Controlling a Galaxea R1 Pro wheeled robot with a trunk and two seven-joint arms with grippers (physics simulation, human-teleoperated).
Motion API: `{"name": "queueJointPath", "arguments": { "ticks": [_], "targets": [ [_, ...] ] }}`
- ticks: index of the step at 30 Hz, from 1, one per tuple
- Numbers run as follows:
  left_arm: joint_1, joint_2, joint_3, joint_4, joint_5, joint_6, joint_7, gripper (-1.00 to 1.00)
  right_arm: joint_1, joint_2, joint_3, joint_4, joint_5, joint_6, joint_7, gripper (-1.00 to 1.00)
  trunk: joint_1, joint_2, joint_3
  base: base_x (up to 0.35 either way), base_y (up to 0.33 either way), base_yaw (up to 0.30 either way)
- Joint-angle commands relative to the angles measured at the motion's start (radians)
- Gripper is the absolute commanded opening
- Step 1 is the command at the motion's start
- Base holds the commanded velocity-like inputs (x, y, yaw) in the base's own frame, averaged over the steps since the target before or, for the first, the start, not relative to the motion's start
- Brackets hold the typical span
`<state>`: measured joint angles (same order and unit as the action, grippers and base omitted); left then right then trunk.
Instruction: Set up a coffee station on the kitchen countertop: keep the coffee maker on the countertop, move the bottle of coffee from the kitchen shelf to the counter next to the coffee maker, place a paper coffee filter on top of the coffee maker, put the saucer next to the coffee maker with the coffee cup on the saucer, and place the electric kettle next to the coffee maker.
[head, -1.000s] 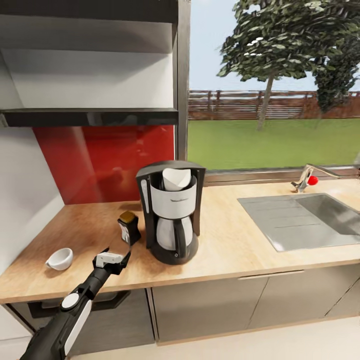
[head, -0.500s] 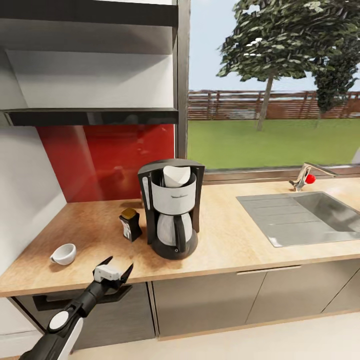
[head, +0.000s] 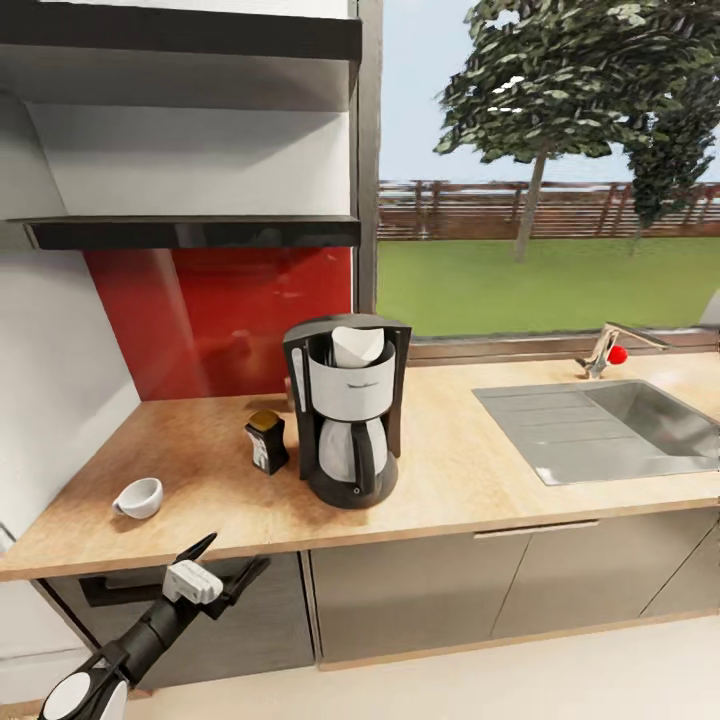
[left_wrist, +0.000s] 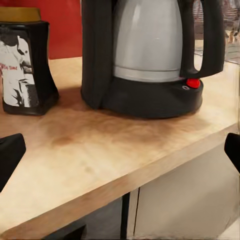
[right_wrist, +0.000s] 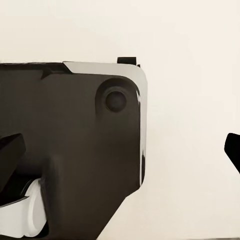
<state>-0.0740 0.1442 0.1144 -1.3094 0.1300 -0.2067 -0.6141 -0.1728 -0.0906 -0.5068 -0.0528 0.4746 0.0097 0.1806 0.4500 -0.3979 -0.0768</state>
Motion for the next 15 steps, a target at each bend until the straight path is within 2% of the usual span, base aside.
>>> {"name": "queueJointPath", "arguments": {
  "ticks": [1,7,9,12,14,15],
  "targets": [
    [0.0,0.0,0.004,0.0,0.007,0.001,-0.008,1.0,-0.001,0.0,-0.009,-0.001,0.009,0.001,0.004,1.0,0.0,-0.002,-0.002,-0.296,0.104,0.0],
    [0.001,-0.001,0.009,0.0,0.007,0.001,-0.01,1.0,-0.001,0.0,-0.009,-0.002,0.009,0.001,0.004,1.0,0.0,-0.002,-0.002,-0.274,0.103,0.0],
    [0.01,-0.001,0.01,0.003,0.007,0.001,-0.01,1.0,-0.001,0.0,-0.009,-0.002,0.009,0.001,0.004,1.0,0.0,-0.002,-0.002,-0.048,0.02,0.0],
    [0.063,-0.003,0.011,0.01,0.01,-0.004,-0.011,1.0,-0.001,0.0,-0.009,-0.003,0.009,0.001,0.005,1.0,0.0,-0.002,-0.002,-0.011,0.005,0.0],
    [0.132,-0.005,0.012,0.03,0.061,-0.014,-0.013,1.0,-0.001,0.001,-0.009,-0.004,0.009,0.0,0.005,1.0,0.0,-0.002,-0.002,-0.002,0.001,0.0],
    [0.14,-0.004,0.012,0.037,0.073,-0.016,-0.014,1.0,-0.001,0.001,-0.009,-0.004,0.009,0.0,0.005,1.0,0.0,-0.002,-0.002,0.0,0.0,0.0]
  ]
}}
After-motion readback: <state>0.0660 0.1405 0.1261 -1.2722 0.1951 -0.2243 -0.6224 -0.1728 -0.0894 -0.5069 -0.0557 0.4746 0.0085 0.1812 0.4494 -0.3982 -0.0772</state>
